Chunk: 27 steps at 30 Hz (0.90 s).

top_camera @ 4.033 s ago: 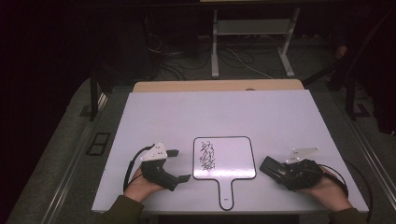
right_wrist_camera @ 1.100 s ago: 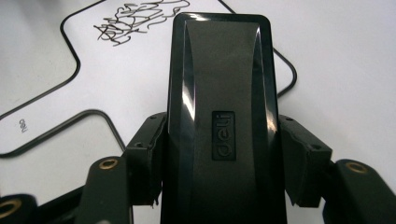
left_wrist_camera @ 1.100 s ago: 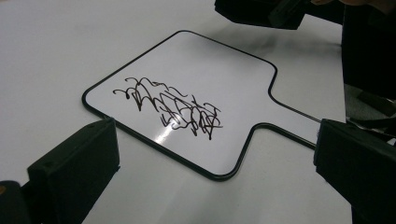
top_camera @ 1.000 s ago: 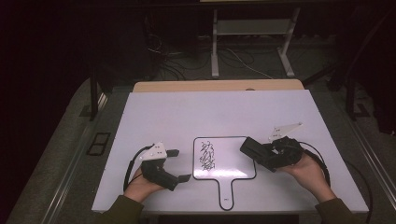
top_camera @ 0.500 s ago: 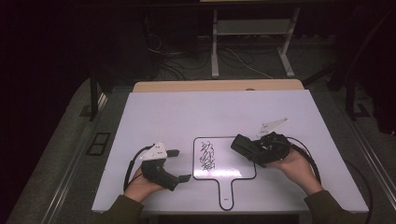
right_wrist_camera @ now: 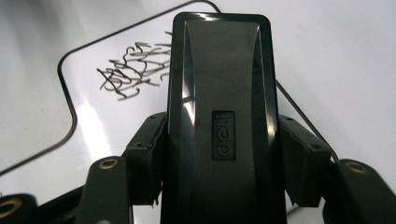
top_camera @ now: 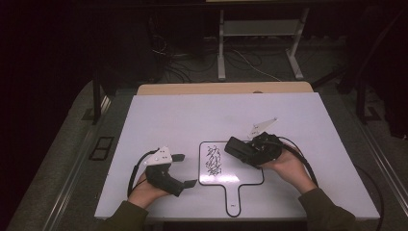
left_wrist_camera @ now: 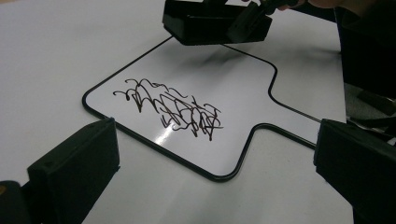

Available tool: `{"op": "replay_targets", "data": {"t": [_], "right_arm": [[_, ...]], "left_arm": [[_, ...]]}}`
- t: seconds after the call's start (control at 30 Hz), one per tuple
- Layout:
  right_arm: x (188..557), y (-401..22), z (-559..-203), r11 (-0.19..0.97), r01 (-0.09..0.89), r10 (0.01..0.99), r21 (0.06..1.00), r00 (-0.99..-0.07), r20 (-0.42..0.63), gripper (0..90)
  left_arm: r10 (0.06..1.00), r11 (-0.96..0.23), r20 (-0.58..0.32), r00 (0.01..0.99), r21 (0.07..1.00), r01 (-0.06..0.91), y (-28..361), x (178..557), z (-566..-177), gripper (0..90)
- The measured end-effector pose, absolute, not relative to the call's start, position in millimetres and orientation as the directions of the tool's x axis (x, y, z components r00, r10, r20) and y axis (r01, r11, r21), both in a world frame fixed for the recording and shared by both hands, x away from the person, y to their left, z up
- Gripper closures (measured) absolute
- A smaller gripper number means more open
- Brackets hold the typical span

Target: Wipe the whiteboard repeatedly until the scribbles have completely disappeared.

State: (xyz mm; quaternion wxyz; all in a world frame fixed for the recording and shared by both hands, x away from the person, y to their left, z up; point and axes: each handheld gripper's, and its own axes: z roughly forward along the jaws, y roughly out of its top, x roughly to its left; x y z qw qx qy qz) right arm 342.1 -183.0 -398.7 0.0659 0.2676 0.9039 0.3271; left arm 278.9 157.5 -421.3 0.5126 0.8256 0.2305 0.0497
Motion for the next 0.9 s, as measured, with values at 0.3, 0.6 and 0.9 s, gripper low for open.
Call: {"op": "replay_targets", "data": {"t": [0.3,0.6,0.9], "right_arm": [[352,-161,-401,0.667,0.412,0.493,0.621,-0.869,0.047,38.6],[365,-138,-404,0.683,0.398,0.474,0.613,-0.880,0.042,38.6],[380,-112,-407,0.696,0.394,0.464,0.600,-0.885,0.043,38.5]], "left_arm": [[0.432,-0.368,-0.154,0.888,0.869,0.330,157,279,-422,0.0],[0.434,-0.374,-0.143,0.889,0.870,0.322,158,279,-422,0.0],[0.432,-0.367,-0.149,0.890,0.872,0.324,158,279,-422,0.0]]}}
